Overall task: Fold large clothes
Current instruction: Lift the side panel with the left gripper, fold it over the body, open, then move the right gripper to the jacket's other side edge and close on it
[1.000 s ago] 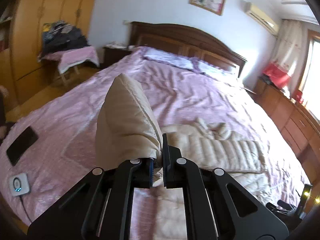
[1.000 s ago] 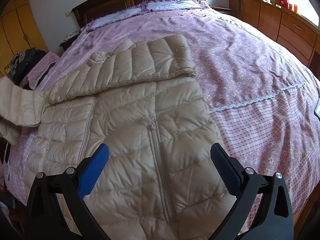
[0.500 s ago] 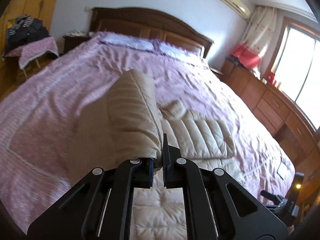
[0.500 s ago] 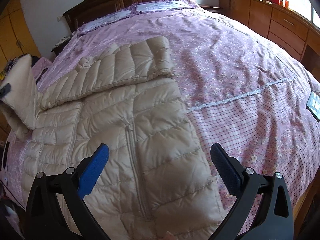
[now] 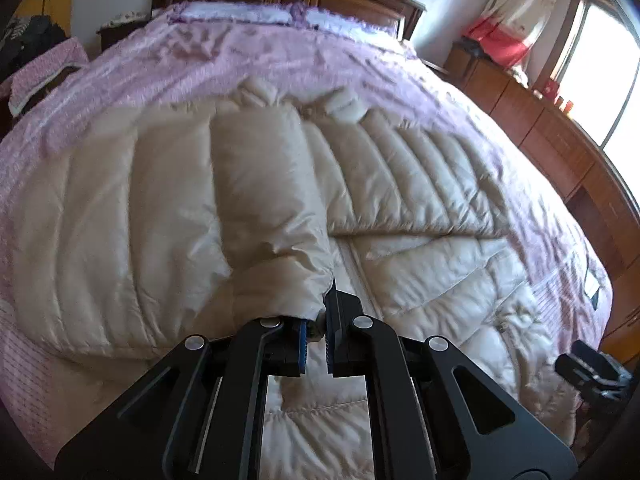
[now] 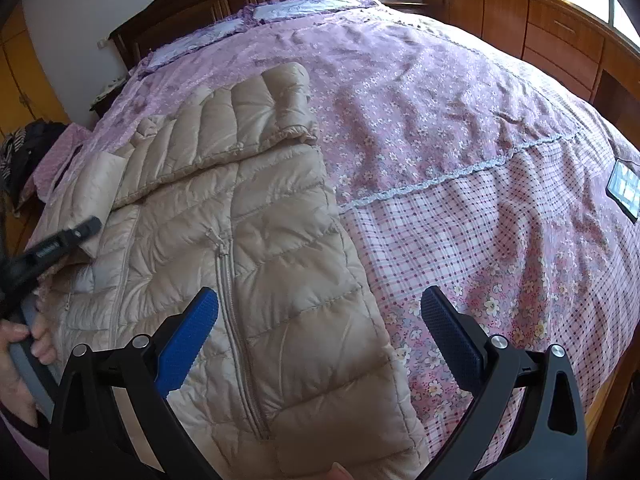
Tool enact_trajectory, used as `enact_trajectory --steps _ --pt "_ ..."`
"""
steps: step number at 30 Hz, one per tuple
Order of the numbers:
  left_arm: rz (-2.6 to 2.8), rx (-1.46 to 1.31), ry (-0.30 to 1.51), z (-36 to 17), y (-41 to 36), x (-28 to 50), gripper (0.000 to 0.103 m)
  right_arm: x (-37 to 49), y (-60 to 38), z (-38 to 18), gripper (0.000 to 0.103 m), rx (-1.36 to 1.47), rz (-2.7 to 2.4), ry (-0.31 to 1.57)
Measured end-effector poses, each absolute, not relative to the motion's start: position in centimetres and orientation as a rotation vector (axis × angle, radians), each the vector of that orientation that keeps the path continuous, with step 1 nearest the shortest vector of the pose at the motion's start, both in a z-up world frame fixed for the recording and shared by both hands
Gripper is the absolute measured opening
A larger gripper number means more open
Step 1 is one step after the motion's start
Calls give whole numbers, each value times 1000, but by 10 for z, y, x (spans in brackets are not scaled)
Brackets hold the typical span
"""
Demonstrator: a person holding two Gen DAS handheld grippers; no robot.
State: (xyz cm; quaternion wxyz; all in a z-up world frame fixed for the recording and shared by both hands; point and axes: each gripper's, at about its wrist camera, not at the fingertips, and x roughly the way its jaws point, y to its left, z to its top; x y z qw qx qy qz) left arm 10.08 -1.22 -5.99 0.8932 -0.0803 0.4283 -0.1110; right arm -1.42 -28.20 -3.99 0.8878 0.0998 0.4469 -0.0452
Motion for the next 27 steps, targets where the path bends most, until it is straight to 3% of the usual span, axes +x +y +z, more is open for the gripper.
enact_trajectory --steps 6,11,13,27 --pt "-220 -135 914 -69 -19 102 13 -13 -284 -42 97 218 -92 933" --pt "-268 -118 934 -54 -25 86 62 -12 -281 -40 98 214 -81 929" --pt "-259 -80 937 -47 -27 75 70 -11 -279 -38 98 211 -74 924" --pt "-74 -79 969 -25 61 29 70 10 -197 -19 98 96 112 913"
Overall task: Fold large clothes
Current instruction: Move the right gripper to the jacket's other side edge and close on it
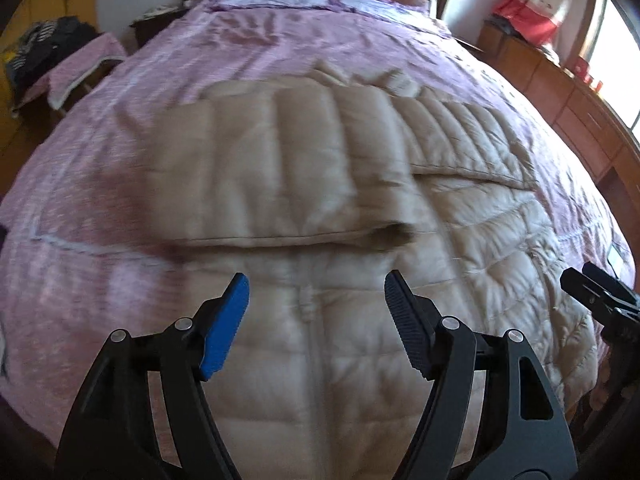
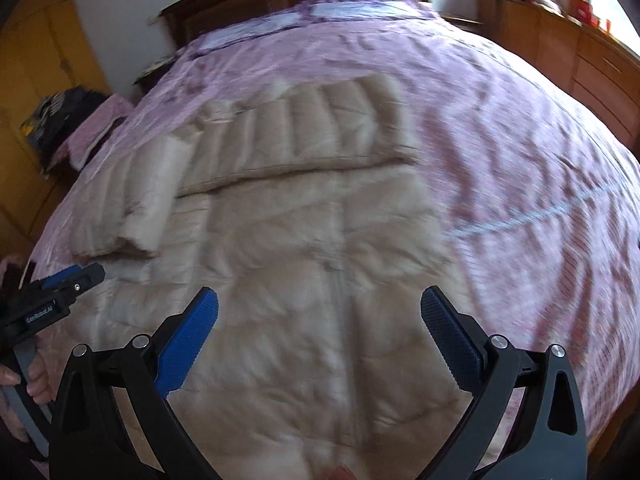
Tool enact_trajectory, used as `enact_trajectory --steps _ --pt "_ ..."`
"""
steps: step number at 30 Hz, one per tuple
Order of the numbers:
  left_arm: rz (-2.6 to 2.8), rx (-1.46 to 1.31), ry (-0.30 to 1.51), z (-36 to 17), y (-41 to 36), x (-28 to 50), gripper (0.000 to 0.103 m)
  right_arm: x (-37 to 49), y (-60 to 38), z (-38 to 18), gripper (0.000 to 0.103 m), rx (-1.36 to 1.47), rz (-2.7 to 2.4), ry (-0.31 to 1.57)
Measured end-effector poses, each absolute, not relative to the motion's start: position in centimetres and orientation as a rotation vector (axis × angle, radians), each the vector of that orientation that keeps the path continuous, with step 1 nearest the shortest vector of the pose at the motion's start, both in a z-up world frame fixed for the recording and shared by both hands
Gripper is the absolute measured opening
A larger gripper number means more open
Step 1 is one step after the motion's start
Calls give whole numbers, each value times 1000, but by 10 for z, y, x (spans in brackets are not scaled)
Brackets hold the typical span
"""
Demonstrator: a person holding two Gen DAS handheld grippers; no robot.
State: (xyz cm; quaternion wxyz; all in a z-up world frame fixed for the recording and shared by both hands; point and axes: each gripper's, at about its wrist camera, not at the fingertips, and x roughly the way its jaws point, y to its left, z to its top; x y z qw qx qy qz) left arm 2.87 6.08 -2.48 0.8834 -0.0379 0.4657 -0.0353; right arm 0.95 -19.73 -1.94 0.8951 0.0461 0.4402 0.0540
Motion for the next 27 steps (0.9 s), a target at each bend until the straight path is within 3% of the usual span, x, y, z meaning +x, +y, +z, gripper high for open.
enact_trajectory --steps 10,27 --pt "45 -70 975 -25 128 27 70 37 -91 -3 98 -51 331 905" --pt "140 -157 1009 -56 189 25 70 96 35 -28 97 -98 468 981"
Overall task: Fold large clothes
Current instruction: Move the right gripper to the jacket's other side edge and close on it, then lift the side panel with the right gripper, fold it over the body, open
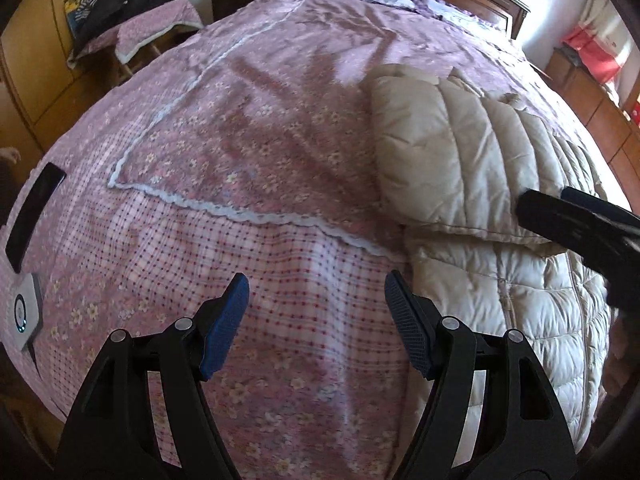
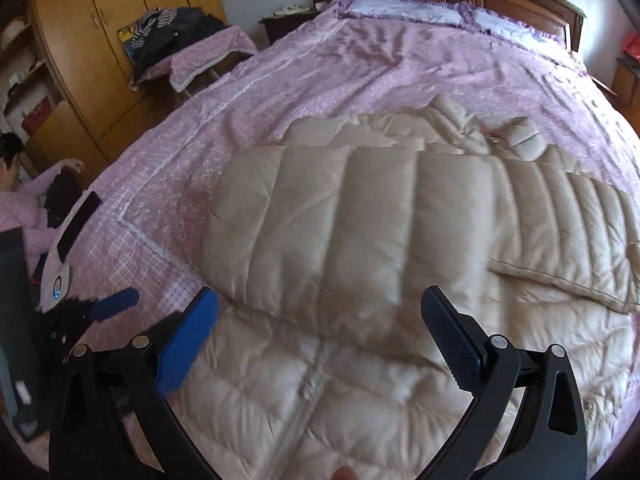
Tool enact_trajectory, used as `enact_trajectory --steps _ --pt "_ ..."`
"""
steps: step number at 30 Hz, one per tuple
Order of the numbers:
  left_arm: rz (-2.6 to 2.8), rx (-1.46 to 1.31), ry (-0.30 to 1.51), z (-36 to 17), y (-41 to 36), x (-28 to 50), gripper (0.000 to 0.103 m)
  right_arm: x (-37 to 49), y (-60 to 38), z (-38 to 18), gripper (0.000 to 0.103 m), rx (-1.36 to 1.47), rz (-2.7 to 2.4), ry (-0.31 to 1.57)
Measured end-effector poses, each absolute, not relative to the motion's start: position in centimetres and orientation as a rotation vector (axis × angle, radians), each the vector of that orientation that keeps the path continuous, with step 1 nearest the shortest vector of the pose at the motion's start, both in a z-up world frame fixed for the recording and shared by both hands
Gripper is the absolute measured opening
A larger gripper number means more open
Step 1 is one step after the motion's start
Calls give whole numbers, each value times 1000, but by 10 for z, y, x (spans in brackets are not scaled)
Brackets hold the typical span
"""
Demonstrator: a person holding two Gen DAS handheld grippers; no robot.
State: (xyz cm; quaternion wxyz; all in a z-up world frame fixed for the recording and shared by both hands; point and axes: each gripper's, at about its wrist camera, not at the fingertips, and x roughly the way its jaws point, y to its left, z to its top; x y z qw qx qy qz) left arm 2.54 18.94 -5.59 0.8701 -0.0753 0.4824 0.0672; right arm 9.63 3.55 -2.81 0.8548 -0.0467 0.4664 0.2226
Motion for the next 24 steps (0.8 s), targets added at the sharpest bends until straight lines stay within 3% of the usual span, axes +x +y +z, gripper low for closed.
enact_trajectory --steps 5,16,24 --pt "143 -173 1008 -60 192 24 70 116 52 -53 96 -133 420 1025" --pt "147 -182 1005 -61 194 23 70 116 47 -60 17 -240 424 1031" --pt "119 -172 987 -52 182 27 70 106 -2 -10 10 -126 440 936"
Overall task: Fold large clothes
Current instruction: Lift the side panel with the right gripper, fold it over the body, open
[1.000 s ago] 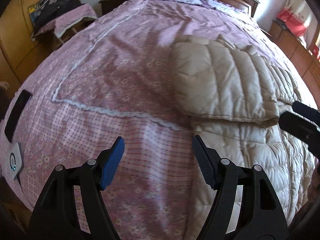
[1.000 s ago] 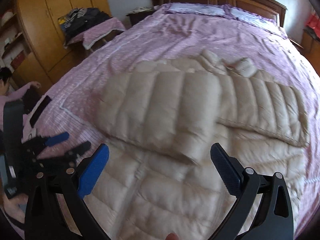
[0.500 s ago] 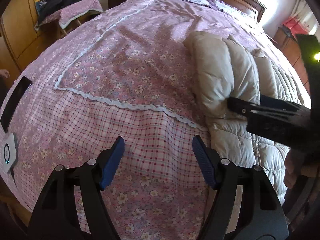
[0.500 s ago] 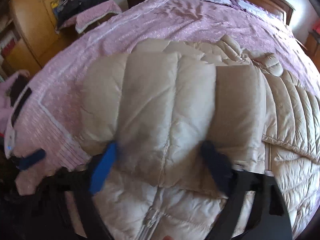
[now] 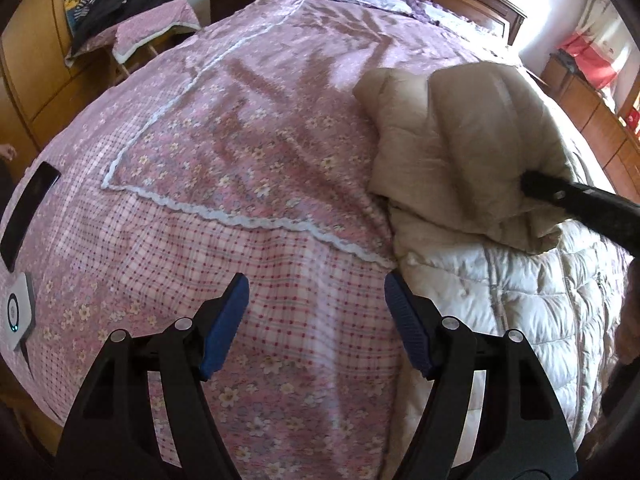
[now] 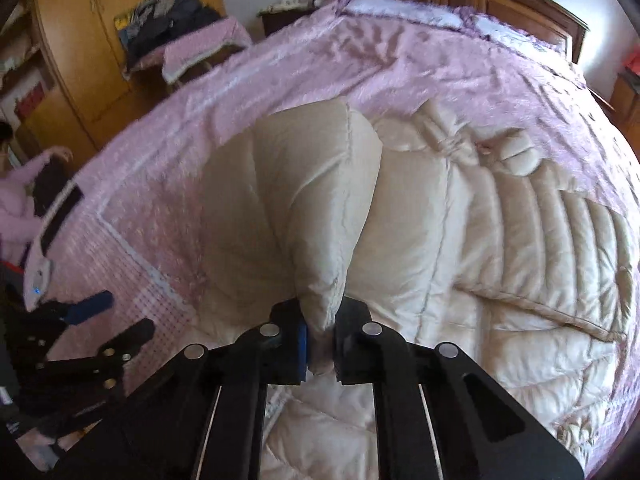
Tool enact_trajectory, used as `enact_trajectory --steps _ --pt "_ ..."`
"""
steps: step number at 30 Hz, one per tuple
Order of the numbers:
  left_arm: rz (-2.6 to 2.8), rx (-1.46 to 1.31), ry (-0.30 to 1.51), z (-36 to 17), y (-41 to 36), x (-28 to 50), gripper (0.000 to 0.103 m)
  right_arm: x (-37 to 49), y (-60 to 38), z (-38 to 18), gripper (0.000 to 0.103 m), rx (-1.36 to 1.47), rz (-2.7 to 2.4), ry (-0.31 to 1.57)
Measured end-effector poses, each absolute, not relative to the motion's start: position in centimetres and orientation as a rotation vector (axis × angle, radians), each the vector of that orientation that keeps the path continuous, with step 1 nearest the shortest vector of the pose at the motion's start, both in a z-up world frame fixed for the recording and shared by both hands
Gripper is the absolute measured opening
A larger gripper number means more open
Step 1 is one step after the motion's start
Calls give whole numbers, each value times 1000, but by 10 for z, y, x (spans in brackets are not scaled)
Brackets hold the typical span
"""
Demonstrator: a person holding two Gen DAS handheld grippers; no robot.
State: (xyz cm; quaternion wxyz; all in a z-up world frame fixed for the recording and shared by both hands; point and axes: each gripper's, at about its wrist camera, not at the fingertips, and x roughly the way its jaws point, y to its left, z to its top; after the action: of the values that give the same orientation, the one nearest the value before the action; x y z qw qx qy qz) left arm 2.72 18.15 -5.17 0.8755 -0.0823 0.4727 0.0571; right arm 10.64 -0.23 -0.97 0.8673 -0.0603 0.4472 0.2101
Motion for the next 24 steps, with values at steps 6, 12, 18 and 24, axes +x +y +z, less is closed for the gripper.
enact_trajectory --steps 6,12,18,24 --pt "89 -163 963 -41 166 35 70 102 -66 13 10 -40 367 888" --pt "60 -173 951 -36 145 42 70 100 -140 -2 10 68 250 907" --pt "17 -183 948 -31 121 58 70 105 -178 -34 11 177 197 954" --pt "-17 -159 944 -30 96 75 70 102 -190 -35 47 192 163 929"
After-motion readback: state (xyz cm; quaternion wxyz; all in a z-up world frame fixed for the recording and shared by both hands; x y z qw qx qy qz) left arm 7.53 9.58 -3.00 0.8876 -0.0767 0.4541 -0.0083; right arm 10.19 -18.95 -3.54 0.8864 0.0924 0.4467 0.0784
